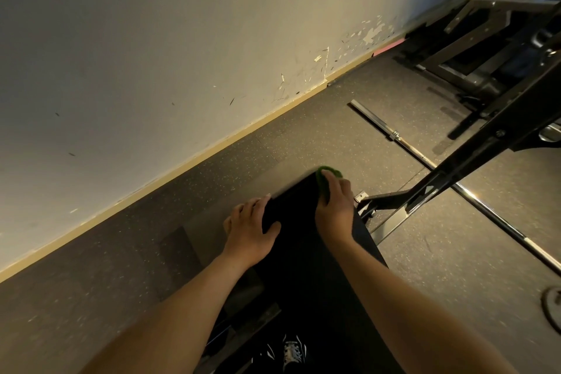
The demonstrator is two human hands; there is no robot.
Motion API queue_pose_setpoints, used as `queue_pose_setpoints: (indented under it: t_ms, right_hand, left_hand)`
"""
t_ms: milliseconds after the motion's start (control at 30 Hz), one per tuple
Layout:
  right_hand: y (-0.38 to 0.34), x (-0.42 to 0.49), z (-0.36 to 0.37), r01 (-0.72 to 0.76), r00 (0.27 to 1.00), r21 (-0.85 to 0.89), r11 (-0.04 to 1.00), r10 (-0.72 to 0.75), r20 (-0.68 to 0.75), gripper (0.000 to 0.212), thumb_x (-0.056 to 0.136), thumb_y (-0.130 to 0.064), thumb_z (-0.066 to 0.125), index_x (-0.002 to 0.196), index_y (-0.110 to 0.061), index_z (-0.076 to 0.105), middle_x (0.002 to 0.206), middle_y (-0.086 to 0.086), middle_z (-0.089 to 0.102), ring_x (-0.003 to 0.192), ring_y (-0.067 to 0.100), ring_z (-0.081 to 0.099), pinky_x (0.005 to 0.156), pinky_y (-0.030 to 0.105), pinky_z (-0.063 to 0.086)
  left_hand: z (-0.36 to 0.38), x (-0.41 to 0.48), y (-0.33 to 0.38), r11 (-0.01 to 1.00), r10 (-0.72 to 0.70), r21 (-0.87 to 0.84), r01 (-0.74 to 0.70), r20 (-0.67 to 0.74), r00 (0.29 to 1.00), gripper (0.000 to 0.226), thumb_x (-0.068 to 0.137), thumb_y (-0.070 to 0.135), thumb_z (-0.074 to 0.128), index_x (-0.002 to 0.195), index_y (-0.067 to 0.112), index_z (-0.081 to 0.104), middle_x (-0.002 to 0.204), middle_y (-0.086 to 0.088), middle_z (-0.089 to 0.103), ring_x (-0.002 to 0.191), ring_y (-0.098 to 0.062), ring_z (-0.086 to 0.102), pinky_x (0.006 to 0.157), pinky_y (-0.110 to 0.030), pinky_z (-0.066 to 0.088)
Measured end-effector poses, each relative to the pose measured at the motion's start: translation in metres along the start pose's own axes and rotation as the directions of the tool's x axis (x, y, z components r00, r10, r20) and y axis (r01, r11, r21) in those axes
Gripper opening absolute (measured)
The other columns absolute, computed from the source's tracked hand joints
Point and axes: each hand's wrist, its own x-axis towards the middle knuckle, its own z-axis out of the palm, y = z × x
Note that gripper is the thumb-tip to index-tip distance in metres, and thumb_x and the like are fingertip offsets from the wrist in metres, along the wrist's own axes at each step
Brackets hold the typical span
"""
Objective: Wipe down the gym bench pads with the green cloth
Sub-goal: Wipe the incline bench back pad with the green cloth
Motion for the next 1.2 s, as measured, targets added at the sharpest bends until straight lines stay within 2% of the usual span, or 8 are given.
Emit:
queue_pose_setpoints:
  t_ms: [167,300,433,533,667,800,967,1200]
  right_hand:
    - [-0.014,-0.043,0.028,0.353,0.927,-0.032,0.935,-0.345,0.147,0.047,0.091,-0.006,0.061,0.135,-0.02,0.057,0.13,0.002,0.055,0.112,0.021,0.052,0.094,0.034,0.049]
    - [-0.005,-0.026,0.01,0.516,0.838,-0.114,0.849,-0.474,0.269,0.046,0.092,-0.019,0.056,0.138,-0.024,0.054,0.129,0.004,0.053,0.111,0.024,0.052,0.091,0.04,0.052]
    - [0.009,0.017,-0.02,0.203,0.974,-0.185,0.962,-0.179,0.136,0.047,0.099,-0.017,0.052,0.144,-0.028,0.045,0.136,0.005,0.044,0.125,0.027,0.041,0.106,0.042,0.042]
    - [0.013,0.029,-0.025,0.056,0.996,-0.142,0.988,-0.046,0.074,0.05,0.098,-0.012,0.052,0.144,-0.028,0.044,0.134,0.005,0.043,0.123,0.029,0.046,0.105,0.045,0.045]
    - [-0.002,0.003,-0.004,0.084,0.992,-0.089,0.993,-0.075,0.101,0.049,0.096,-0.01,0.054,0.142,-0.026,0.047,0.134,0.003,0.048,0.12,0.024,0.05,0.104,0.042,0.047]
    - [-0.02,-0.039,0.021,0.257,0.956,-0.063,0.964,-0.244,0.164,0.049,0.093,-0.006,0.056,0.139,-0.02,0.053,0.13,0.004,0.053,0.114,0.022,0.054,0.097,0.037,0.049]
    - [-0.026,-0.046,0.019,0.425,0.877,-0.07,0.903,-0.391,0.281,0.046,0.092,-0.009,0.061,0.136,-0.021,0.056,0.126,0.003,0.056,0.107,0.022,0.056,0.092,0.038,0.052]
    - [-0.021,0.018,-0.008,0.069,0.995,-0.112,0.991,-0.061,0.076,0.052,0.095,-0.006,0.055,0.144,-0.022,0.047,0.132,0.005,0.045,0.119,0.024,0.048,0.108,0.041,0.043]
  left_hand:
    - [0.004,-0.001,0.002,1.0,-0.018,0.009,0.018,-0.054,0.998,0.063,0.092,0.051,0.049,0.148,0.038,0.024,0.152,0.007,0.033,0.142,-0.026,0.025,0.114,-0.051,0.024]
    - [0.003,-0.003,0.003,1.0,-0.01,0.004,0.011,-0.058,0.998,0.062,0.093,0.051,0.049,0.149,0.038,0.025,0.153,0.008,0.033,0.142,-0.024,0.023,0.114,-0.05,0.021]
    - [0.001,-0.003,0.003,1.0,-0.002,0.008,0.002,-0.029,1.0,0.066,0.095,0.054,0.046,0.153,0.04,0.019,0.155,0.009,0.029,0.144,-0.024,0.019,0.113,-0.049,0.02]
    - [0.001,-0.003,0.003,1.0,-0.008,0.018,0.009,-0.033,0.999,0.066,0.095,0.054,0.045,0.153,0.04,0.018,0.156,0.009,0.027,0.144,-0.024,0.018,0.113,-0.048,0.019]
    - [0.0,-0.004,0.003,1.0,-0.006,-0.018,0.005,-0.024,1.0,0.065,0.095,0.049,0.048,0.152,0.039,0.02,0.155,0.008,0.028,0.143,-0.024,0.018,0.111,-0.048,0.019]
    - [-0.001,-0.009,0.002,0.995,0.021,-0.099,-0.026,-0.05,0.999,0.063,0.093,0.038,0.052,0.15,0.035,0.027,0.153,0.007,0.033,0.143,-0.024,0.02,0.113,-0.049,0.019]
    - [0.002,-0.018,-0.016,0.959,0.06,-0.27,-0.086,-0.105,0.993,0.053,0.09,0.041,0.056,0.141,0.038,0.041,0.141,0.012,0.05,0.135,-0.015,0.043,0.115,-0.051,0.033]
    - [0.02,-0.05,-0.029,0.942,-0.065,-0.334,-0.029,-0.267,0.961,0.062,0.094,0.042,0.064,0.149,0.024,0.042,0.148,-0.002,0.036,0.139,-0.022,0.027,0.108,-0.035,0.034]
